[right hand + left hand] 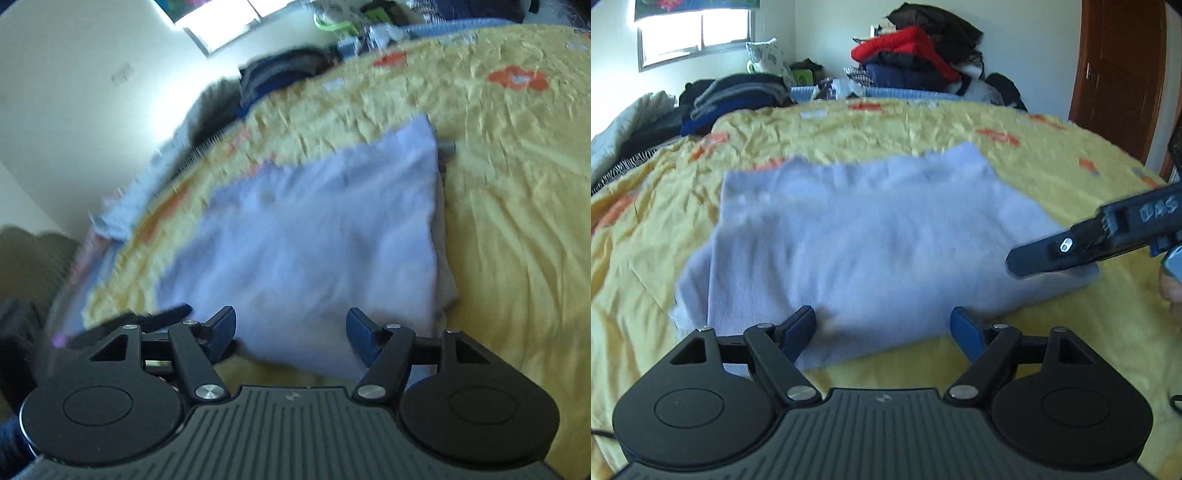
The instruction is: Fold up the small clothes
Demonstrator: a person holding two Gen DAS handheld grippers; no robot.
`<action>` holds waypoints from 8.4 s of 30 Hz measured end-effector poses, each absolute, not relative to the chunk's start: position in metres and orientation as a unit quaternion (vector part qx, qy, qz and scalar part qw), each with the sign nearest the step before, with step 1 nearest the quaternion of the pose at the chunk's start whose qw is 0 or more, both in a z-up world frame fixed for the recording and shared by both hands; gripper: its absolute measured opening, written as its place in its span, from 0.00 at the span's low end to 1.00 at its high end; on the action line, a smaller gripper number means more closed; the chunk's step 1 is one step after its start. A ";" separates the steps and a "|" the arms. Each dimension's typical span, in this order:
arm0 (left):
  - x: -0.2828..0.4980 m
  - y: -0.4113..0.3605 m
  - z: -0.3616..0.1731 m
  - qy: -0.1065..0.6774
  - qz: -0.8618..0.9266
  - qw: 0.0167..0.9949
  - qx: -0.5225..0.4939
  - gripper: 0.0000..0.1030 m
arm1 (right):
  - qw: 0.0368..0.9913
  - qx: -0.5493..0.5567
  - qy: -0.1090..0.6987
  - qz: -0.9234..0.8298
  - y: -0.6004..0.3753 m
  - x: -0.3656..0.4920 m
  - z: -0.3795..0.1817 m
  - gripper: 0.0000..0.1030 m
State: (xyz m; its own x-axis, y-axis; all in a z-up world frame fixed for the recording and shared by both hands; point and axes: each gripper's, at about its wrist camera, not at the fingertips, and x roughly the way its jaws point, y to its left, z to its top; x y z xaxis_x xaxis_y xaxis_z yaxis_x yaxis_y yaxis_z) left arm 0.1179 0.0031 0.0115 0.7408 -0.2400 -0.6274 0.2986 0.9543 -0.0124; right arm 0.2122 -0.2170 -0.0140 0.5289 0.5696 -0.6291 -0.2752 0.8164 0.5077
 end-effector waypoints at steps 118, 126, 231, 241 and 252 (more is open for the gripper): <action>0.137 -0.093 0.051 0.370 -0.324 0.869 -0.060 0.61 | 0.888 0.371 0.229 0.143 -0.349 0.221 -0.050 1.00; 0.123 -0.071 0.063 0.260 -0.216 0.939 0.059 0.65 | 0.861 0.416 0.254 0.145 -0.351 0.224 -0.040 0.96; 0.145 -0.085 0.007 0.286 -0.233 0.926 0.080 0.79 | 0.746 0.272 0.554 0.252 -0.183 0.458 -0.030 0.18; 0.146 -0.086 0.008 0.287 -0.233 0.925 0.086 0.79 | 0.789 0.324 0.451 0.261 -0.255 0.373 0.010 0.66; 0.145 -0.087 0.011 0.283 -0.225 0.929 0.084 0.80 | 0.809 0.237 0.454 0.287 -0.254 0.319 -0.017 0.55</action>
